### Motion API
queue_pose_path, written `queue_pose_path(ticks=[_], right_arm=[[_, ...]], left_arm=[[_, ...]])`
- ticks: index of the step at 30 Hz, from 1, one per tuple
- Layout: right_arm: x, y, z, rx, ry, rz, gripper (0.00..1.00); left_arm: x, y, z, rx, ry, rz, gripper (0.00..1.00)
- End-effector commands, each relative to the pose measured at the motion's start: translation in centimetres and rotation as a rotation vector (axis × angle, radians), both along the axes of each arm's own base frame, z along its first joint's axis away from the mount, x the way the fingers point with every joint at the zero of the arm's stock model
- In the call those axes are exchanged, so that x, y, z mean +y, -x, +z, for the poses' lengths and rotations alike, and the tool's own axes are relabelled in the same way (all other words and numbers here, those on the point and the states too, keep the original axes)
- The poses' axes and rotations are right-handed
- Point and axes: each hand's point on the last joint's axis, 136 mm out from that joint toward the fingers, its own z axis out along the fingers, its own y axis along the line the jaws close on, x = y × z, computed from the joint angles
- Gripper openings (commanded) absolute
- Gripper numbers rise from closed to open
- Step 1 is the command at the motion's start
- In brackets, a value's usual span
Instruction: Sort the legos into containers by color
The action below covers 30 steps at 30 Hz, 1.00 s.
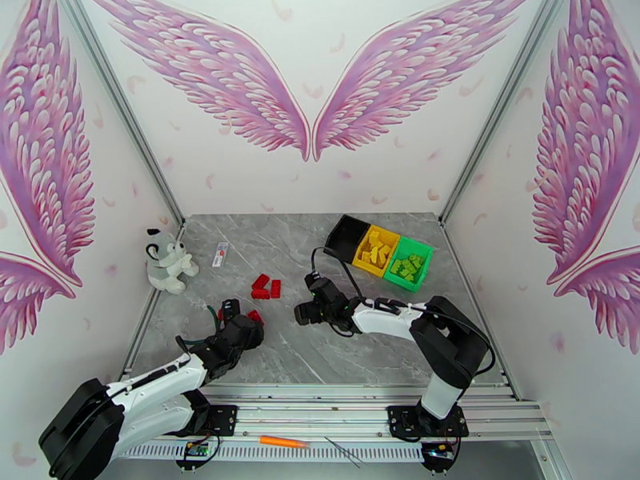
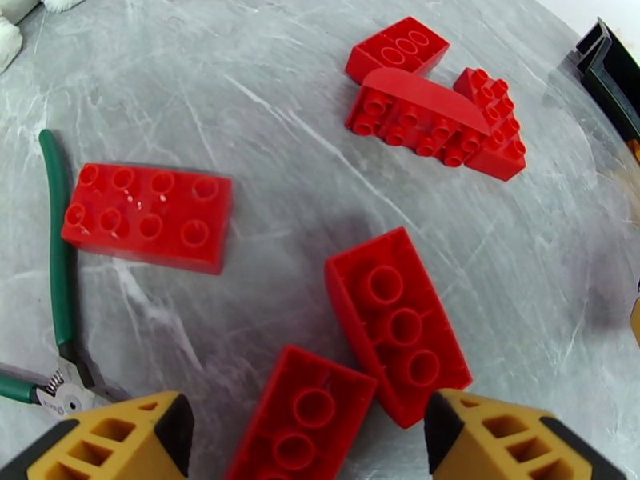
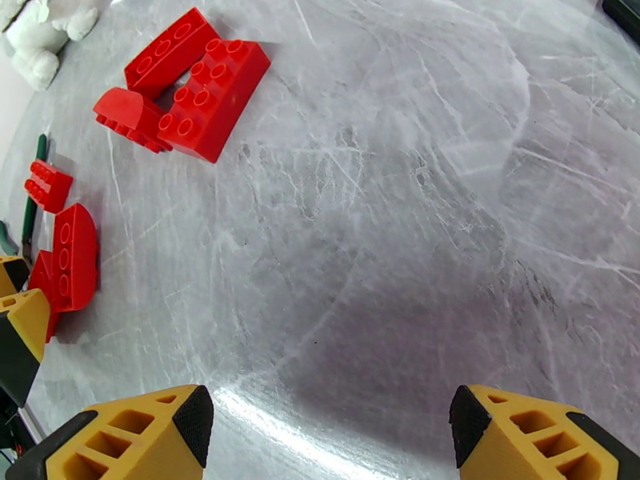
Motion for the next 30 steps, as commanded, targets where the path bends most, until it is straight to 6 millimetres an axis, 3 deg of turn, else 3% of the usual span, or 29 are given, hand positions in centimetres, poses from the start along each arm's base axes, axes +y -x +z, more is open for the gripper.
queue_pose_path(ticks=[1, 11, 22, 30], right_arm=[[0.2, 0.7, 1.2, -0.01, -0.039, 0.001, 0.84], [-0.8, 0.9, 1.1, -0.019, -0.025, -0.021, 0.84], [-0.8, 1.0, 0.6, -0.005, -0.02, -0.028, 0.83], [-1.0, 1.1, 1.0, -0.013, -0.019, -0.028, 0.83]], left_arm=[[0.1, 0.4, -0.8, 0.044, -0.04, -0.008, 0.79], [-0.8, 0.6, -1.2, 0.051, -0.07, -0.032, 0.68], [-1.3, 0.4, -0.2, 0.024, -0.052, -0.051, 0.38], [-1.6, 0.7, 1.8, -0.001, -0.015, -0.067, 0.35]])
